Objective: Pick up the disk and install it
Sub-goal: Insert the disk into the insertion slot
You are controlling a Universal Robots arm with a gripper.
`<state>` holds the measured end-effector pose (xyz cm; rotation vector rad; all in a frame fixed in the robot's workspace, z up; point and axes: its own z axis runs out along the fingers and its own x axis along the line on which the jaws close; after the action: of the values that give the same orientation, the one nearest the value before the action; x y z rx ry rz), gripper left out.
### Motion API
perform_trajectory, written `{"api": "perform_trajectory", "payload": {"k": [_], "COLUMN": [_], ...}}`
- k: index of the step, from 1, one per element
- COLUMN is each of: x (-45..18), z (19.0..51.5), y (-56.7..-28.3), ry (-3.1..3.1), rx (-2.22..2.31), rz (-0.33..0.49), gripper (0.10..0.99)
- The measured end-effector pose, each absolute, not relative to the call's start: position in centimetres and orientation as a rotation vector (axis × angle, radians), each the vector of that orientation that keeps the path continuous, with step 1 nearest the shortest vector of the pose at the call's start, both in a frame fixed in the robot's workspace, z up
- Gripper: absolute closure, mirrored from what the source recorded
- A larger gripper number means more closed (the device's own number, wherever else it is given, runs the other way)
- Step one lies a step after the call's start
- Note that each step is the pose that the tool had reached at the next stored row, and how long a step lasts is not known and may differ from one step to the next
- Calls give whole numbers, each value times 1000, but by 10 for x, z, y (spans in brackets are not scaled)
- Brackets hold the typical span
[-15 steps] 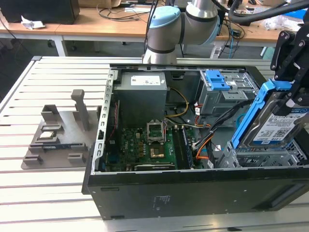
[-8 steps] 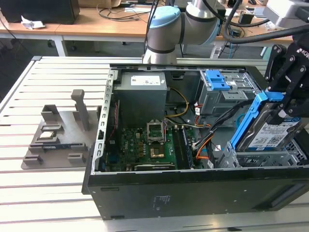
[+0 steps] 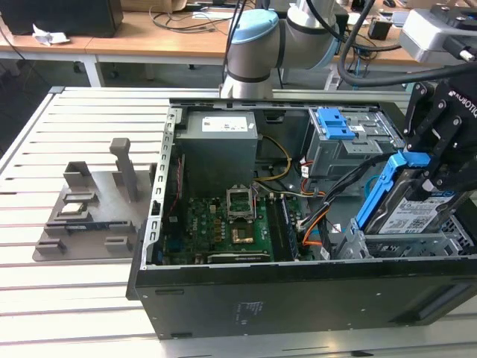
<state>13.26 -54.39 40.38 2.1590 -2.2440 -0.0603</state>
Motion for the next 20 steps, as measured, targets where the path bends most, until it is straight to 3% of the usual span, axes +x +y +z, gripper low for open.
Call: {"api": "perform_trajectory", "payload": {"k": [15,16,17,20], "x": [133,133,133,133], "z": [393,393,392,392], "y": [-544,-544,-544,-544], "ry": [-2244,-2244,-2244,-2244], "rx": [2159,2159,2159,2159], "rz": [-60,-60,-61,-60], "gripper": [718,710,643,643]}}
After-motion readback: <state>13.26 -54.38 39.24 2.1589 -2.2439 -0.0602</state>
